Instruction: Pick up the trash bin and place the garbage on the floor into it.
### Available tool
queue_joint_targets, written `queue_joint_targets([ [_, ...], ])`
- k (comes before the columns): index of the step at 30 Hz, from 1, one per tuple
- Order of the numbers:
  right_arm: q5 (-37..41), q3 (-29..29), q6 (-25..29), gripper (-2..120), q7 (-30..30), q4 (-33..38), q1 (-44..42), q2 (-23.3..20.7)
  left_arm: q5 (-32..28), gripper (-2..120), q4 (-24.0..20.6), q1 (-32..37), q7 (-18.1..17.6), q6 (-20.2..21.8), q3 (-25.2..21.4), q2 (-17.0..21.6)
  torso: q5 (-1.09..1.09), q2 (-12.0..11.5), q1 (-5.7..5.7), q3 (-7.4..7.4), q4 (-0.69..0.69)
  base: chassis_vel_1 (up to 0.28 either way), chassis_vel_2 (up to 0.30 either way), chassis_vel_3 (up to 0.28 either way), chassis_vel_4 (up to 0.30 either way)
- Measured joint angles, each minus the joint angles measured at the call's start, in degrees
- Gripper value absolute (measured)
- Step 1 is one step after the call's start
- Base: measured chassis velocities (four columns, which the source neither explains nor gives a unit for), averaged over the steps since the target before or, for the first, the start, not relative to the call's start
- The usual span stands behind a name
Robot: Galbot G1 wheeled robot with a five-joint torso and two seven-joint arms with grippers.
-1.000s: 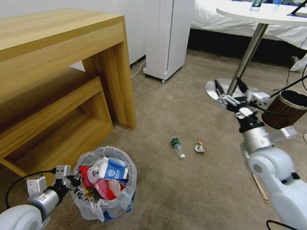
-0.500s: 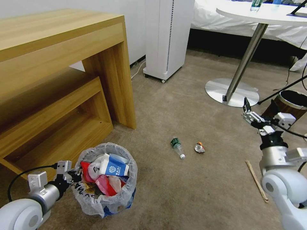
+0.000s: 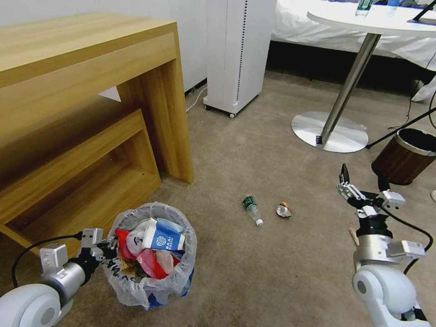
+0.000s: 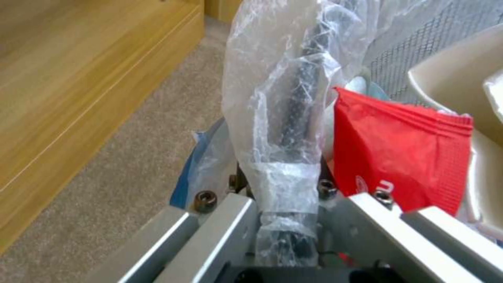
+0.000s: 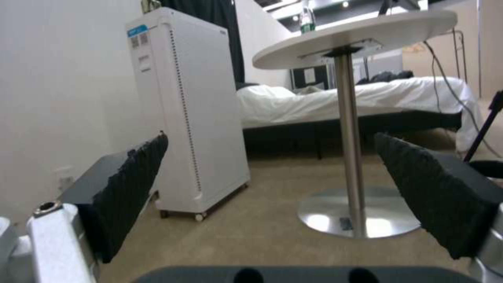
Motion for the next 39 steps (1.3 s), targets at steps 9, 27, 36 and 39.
queue_joint_targets([
  [9, -1.04, -2.44, 0.39, 100, -0.79, -2.33, 1.18, 1.67, 0.06, 1, 0.48, -0.17, 0.0, -0.19, 0.01, -0.27, 0.0, 0.0, 0.0, 0.0, 0.0, 0.0, 0.0, 0.0, 0.0],
  [27, -1.76, -3.41, 1.58, 100, -2.23, -4.44, 0.07, 3.04, -0.11, 1, 1.34, -1.16, 0.05, -0.44, 0.23, -0.16, 0.01, 0.0, 0.0, 0.0, 0.0, 0.0, 0.0, 0.0, 0.0],
  [36, -2.44, -3.61, 3.62, 100, -4.06, -5.36, 0.34, 2.6, 0.26, 1, 1.47, -0.89, 0.08, -0.79, 0.23, -0.91, 0.01, 0.0, 0.0, 0.0, 0.0, 0.0, 0.0, 0.0, 0.0],
  [39, -2.6, -3.49, 3.94, 100, -4.31, -5.38, 0.25, 2.56, 0.29, 1, 1.44, -0.86, 0.08, -0.88, 0.24, -0.94, 0.01, 0.0, 0.0, 0.0, 0.0, 0.0, 0.0, 0.0, 0.0],
])
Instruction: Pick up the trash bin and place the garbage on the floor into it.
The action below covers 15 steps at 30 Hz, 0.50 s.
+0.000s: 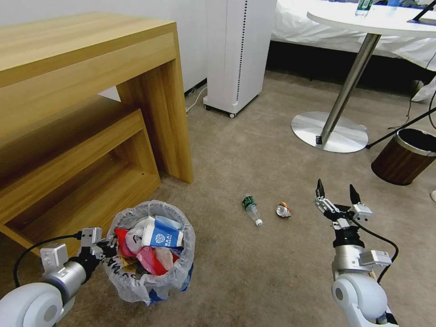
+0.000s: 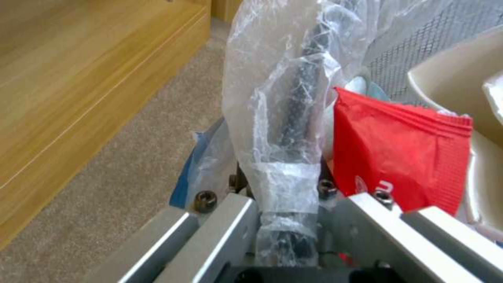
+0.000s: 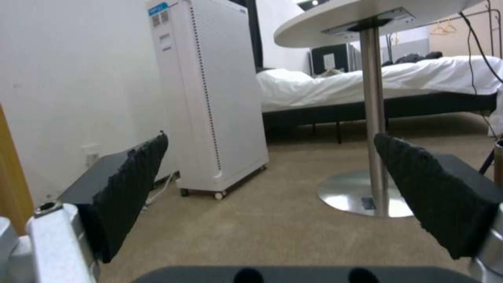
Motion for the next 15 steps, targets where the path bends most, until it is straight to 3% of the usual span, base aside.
queue_joint_targets([
  [15, -0.18, 0.21, 1.07, 100, -0.39, 0.03, -0.91, 0.53, -0.05, 1, -0.34, 0.37, 0.04, -0.23, 0.03, 0.25, 0.0, 0.0, 0.0, 0.0, 0.0, 0.0, 0.0, 0.0, 0.0],
])
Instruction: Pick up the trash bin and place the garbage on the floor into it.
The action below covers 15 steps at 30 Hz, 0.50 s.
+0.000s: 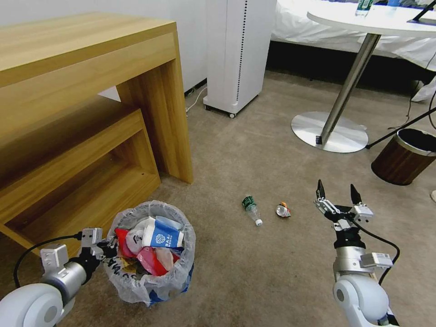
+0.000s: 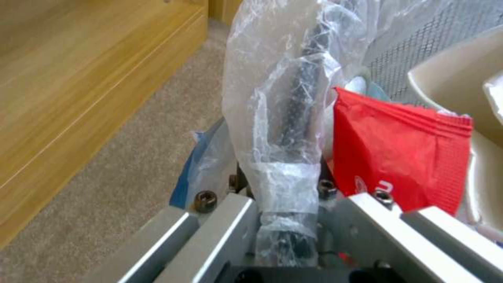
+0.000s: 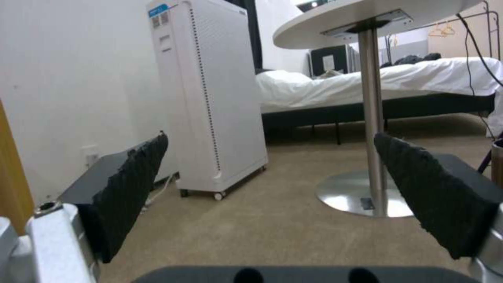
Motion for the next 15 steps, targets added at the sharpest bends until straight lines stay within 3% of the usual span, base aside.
queue_joint_targets([
  [15, -0.46, 1.31, 0.34, 100, -0.16, 0.92, -0.9, 0.79, 0.03, 1, 0.07, -0.05, 0.19, -0.3, 0.26, 0.2, -0.01, 0.0, 0.0, 0.0, 0.0, -0.004, 0.003, 0.003, -0.002],
])
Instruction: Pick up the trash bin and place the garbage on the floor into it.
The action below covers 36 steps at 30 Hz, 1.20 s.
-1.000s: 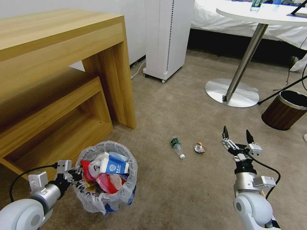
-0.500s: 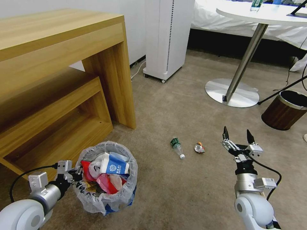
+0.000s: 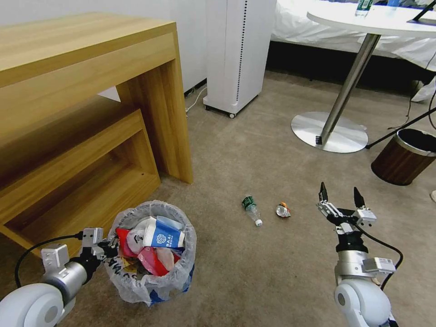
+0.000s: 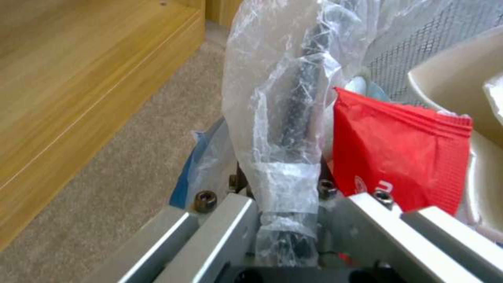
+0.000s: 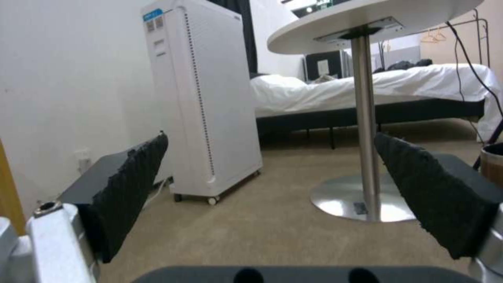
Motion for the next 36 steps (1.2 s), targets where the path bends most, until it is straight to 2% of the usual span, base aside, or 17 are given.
queue_joint_targets([
  [13, 0.67, -0.15, 0.2, 100, -0.25, -0.29, 0.31, -0.29, 0.05, 1, -0.22, -0.09, 0.02, -0.05, -0.05, -0.4, 0.0, 0.0, 0.0, 0.02, 0.0, -0.084, 0.076, 0.095, -0.064],
  [36, 1.14, -0.52, 1.0, 100, -0.91, -1.01, 0.63, -0.42, 0.72, 1, 0.18, -0.18, 0.03, -0.1, 0.1, -0.68, 0.0, 0.0, 0.0, 0.01, 0.0, -0.019, -0.015, -0.013, -0.02],
])
